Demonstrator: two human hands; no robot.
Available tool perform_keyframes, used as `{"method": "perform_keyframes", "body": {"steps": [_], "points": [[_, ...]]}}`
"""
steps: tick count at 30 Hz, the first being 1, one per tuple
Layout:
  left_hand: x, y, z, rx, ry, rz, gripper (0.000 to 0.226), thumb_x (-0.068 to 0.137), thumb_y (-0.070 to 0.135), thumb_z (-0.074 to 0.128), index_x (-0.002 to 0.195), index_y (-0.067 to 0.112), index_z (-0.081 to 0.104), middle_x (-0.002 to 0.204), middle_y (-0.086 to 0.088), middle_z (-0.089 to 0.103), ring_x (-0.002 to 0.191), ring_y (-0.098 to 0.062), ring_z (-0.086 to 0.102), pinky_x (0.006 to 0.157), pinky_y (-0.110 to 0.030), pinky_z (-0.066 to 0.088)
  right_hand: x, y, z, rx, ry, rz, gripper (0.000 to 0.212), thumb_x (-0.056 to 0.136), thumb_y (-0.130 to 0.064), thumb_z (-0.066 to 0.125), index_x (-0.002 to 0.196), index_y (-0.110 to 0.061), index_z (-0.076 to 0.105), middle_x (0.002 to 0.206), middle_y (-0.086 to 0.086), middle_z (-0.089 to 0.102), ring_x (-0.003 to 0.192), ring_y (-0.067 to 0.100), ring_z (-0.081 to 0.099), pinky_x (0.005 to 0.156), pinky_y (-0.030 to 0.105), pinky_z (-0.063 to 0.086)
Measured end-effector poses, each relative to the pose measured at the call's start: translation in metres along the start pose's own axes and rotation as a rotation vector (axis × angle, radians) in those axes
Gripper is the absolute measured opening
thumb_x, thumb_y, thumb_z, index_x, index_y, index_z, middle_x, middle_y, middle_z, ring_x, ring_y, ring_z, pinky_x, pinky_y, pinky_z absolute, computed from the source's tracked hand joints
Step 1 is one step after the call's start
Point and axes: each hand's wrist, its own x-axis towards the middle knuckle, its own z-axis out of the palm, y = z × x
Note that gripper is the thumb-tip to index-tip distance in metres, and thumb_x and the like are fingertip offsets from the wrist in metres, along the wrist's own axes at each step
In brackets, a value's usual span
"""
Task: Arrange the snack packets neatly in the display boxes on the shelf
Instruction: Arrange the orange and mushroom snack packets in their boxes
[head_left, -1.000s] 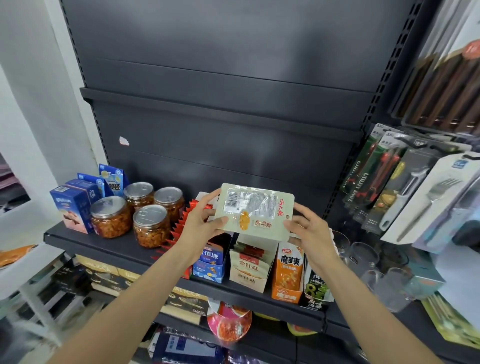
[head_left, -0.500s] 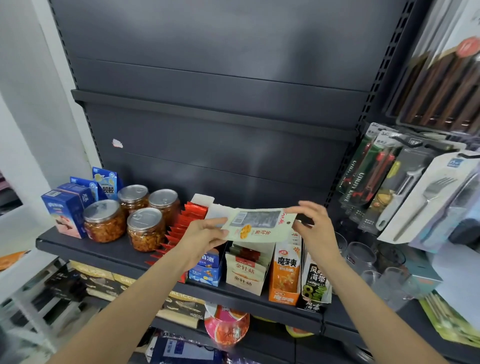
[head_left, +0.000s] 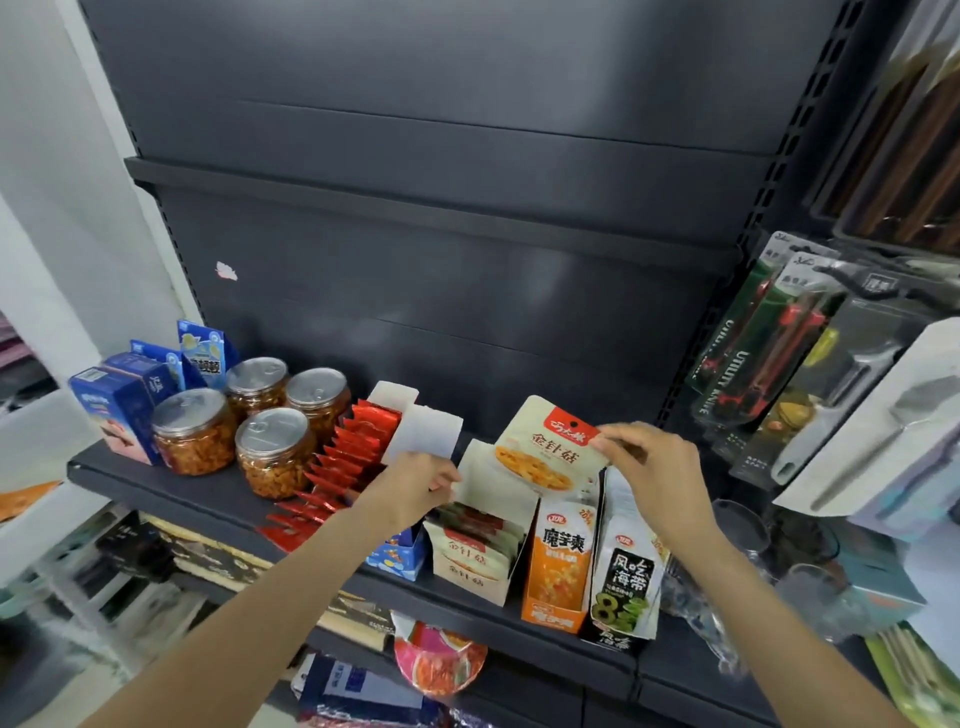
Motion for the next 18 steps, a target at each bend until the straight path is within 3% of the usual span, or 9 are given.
{"method": "perform_keyframes", "body": {"steps": [3, 10, 15, 18], "points": [[0.010, 0.003, 0.000, 0.125, -0.074, 0.029, 0.031, 0.090, 0.018, 0.062, 0.121, 0.018, 0.064, 0.120, 0.002, 0.066, 0.107, -0.011, 0.061, 0.098, -0.026, 0.047, 0.003, 0.008, -0.004, -0.013, 0.000, 0.007, 0.010, 0.084, -0.013, 0.066, 0.089, -0.011, 0.075, 0.079, -0.004, 0.066, 0.069, 0.002, 0.059, 0.064, 0.003, 0.040], [0.027, 0.002, -0.002, 0.316, -0.207, 0.134, 0.025, 0.090, 0.021, 0.062, 0.114, 0.020, 0.068, 0.115, 0.004, 0.066, 0.103, -0.013, 0.060, 0.093, -0.023, 0.046, 0.007, 0.016, -0.005, 0.058, 0.030, 0.063, 0.010, 0.084, -0.013, 0.066, 0.088, -0.012, 0.075, 0.083, -0.007, 0.069, 0.077, 0.003, 0.062, 0.067, 0.009, 0.046], [0.038, -0.006, -0.001, 0.321, -0.191, 0.189, 0.015, 0.092, 0.019, 0.058, 0.097, 0.020, 0.072, 0.102, 0.005, 0.070, 0.089, -0.010, 0.063, 0.086, -0.026, 0.052, 0.007, 0.015, -0.006, 0.147, 0.036, 0.112, 0.010, 0.085, -0.012, 0.065, 0.087, -0.016, 0.074, 0.084, -0.013, 0.069, 0.079, 0.004, 0.063, 0.069, 0.015, 0.050], [0.043, -0.007, -0.001, 0.248, -0.171, 0.196, 0.013, 0.091, 0.018, 0.060, 0.094, 0.018, 0.073, 0.098, 0.006, 0.071, 0.087, -0.008, 0.062, 0.081, -0.018, 0.047, 0.008, 0.014, -0.007, 0.188, 0.008, 0.124, 0.015, 0.085, -0.012, 0.065, 0.083, -0.025, 0.072, 0.084, -0.020, 0.068, 0.076, 0.001, 0.064, 0.069, 0.013, 0.049]]}}
